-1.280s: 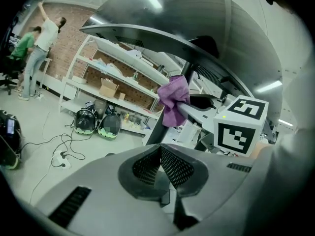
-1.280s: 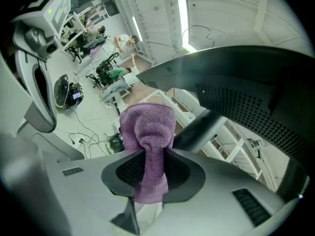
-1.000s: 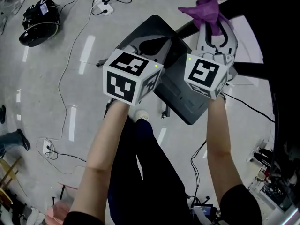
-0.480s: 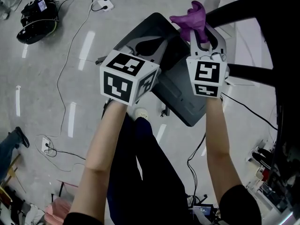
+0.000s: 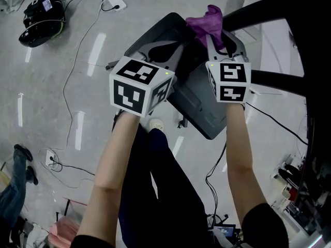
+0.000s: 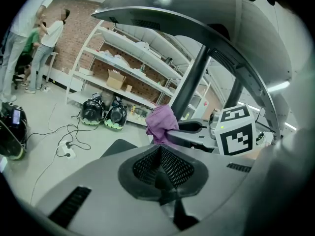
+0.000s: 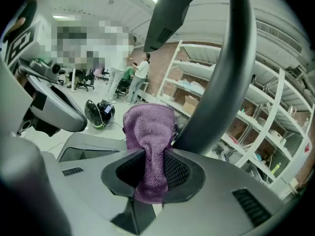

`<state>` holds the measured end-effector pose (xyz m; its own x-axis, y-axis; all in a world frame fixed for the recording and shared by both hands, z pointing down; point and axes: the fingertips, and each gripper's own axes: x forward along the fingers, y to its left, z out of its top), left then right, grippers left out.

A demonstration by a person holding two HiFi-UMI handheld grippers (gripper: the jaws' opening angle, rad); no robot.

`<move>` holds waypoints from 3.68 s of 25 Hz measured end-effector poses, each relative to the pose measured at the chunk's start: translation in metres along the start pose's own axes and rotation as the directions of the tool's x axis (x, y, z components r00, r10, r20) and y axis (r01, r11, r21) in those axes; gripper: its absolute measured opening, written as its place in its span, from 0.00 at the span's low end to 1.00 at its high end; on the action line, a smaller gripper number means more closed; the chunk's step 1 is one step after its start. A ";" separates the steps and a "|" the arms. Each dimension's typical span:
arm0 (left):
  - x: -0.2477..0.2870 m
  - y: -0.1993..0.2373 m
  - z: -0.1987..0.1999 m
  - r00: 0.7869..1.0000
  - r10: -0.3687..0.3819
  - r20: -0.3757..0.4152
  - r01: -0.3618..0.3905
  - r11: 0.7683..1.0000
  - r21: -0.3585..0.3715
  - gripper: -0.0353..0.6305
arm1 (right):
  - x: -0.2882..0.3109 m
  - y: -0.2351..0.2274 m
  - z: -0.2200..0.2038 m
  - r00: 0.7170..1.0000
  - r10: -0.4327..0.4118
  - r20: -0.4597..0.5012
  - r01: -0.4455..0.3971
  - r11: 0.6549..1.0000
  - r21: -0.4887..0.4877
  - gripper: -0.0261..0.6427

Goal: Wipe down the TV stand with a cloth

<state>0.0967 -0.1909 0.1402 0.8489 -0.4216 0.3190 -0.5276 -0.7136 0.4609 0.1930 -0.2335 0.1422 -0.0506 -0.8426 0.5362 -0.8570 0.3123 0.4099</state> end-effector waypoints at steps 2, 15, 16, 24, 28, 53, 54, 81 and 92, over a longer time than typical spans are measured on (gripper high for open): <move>-0.001 -0.001 -0.001 1.000 0.002 0.001 -0.002 1.000 0.003 0.06 | -0.003 -0.001 0.001 1.000 -0.012 0.006 0.012 1.000 -0.002 0.20; -0.009 -0.030 0.010 1.000 -0.025 0.016 0.024 0.999 0.039 0.06 | -0.072 -0.030 0.016 0.982 -0.157 0.102 0.153 0.987 0.046 0.20; -0.009 -0.034 0.012 0.999 -0.030 0.018 0.030 0.999 0.042 0.06 | -0.078 -0.035 0.016 0.979 -0.171 0.108 0.166 0.985 0.053 0.20; 0.000 -0.065 0.024 0.997 -0.074 0.029 0.072 0.995 0.066 0.06 | -0.119 -0.081 0.020 0.935 -0.317 0.158 0.298 0.945 0.137 0.20; 0.002 -0.075 0.031 0.996 -0.088 0.032 0.086 0.993 0.078 0.06 | -0.133 -0.103 0.036 0.897 -0.386 0.214 0.343 0.915 0.212 0.20; 0.016 -0.060 0.015 0.995 -0.094 0.025 0.094 0.995 0.018 0.06 | -0.084 -0.107 0.046 0.903 -0.352 0.245 0.304 0.929 0.213 0.20; 0.016 -0.061 0.015 0.995 -0.096 0.025 0.096 0.995 0.013 0.06 | -0.081 -0.104 0.043 0.908 -0.346 0.238 0.298 0.930 0.215 0.20; 0.006 -0.062 -0.019 0.991 -0.135 -0.005 0.135 0.991 -0.004 0.06 | 0.002 -0.034 -0.070 0.976 -0.215 0.023 0.206 0.957 0.202 0.20; 0.004 -0.070 -0.029 0.991 -0.131 -0.020 0.131 0.991 -0.003 0.06 | -0.024 -0.042 -0.068 0.962 -0.273 -0.016 0.271 0.948 0.168 0.20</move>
<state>0.1356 -0.1263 0.1330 0.9099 -0.3128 0.2726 -0.4118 -0.7611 0.5011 0.2646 -0.1966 0.1624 0.1933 -0.8886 0.4160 -0.9119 -0.0063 0.4103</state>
